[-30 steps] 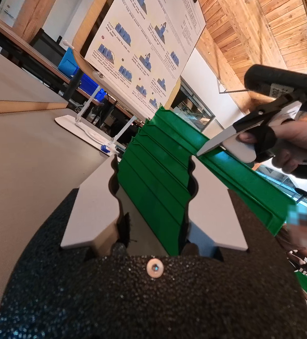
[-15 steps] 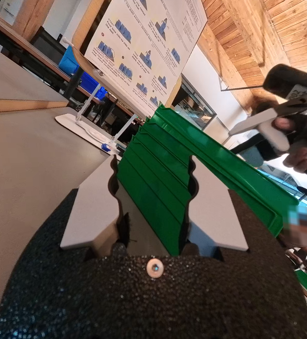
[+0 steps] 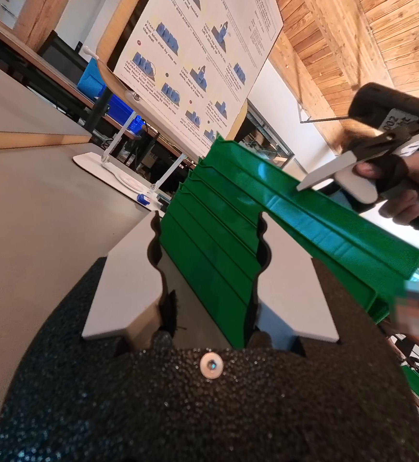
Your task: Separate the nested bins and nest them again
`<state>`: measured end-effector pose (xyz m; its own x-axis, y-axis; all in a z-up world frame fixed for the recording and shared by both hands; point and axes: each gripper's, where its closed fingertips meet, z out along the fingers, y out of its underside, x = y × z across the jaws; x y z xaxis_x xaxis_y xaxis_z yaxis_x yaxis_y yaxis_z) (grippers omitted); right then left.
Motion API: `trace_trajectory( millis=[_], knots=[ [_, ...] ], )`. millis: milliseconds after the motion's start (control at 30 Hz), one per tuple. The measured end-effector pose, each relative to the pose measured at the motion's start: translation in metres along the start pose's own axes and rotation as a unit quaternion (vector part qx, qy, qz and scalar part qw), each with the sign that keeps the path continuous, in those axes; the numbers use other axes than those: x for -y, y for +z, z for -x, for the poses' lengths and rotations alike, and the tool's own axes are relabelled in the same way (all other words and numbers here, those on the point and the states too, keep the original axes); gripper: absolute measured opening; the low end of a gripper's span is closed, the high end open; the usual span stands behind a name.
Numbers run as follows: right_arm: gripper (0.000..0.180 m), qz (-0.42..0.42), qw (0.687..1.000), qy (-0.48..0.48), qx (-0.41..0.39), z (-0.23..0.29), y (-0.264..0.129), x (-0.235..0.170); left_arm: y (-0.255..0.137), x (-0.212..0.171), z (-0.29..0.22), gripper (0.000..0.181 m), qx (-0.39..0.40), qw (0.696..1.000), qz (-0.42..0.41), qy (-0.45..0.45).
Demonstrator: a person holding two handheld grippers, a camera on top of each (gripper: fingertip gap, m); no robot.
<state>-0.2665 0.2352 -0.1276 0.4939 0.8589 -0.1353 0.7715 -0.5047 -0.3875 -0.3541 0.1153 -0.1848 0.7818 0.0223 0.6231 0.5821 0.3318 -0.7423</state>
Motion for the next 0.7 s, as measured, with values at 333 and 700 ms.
trace_trajectory(
  millis=[333, 700],
  knots=[
    [0.097, -0.101, 0.994, 0.021, 0.024, -0.024, -0.101, 0.025, 0.0, -0.001, 0.0, 0.076, -0.001, 1.0, 0.002, -0.003],
    [0.096, -0.134, 0.975, 0.16, -0.07, -0.243, -0.165, -0.094, 0.001, -0.003, 0.0, 0.076, 0.004, 1.0, 0.006, 0.002]
  ],
)
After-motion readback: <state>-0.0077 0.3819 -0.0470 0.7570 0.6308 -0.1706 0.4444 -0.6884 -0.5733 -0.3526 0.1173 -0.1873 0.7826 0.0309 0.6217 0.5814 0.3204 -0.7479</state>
